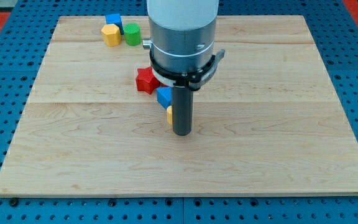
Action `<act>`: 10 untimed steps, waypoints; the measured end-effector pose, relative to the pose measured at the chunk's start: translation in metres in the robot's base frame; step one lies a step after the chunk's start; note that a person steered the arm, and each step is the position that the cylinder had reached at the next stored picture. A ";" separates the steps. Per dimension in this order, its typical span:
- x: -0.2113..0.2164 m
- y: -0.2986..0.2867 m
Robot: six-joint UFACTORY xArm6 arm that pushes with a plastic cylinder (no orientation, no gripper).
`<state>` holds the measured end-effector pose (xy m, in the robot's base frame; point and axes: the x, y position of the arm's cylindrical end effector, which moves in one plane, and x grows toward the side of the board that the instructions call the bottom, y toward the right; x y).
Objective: Move the yellow hexagon and the green circle slightly right
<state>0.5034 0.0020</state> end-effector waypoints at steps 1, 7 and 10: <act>-0.008 0.014; -0.021 -0.209; -0.220 -0.233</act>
<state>0.2831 -0.2308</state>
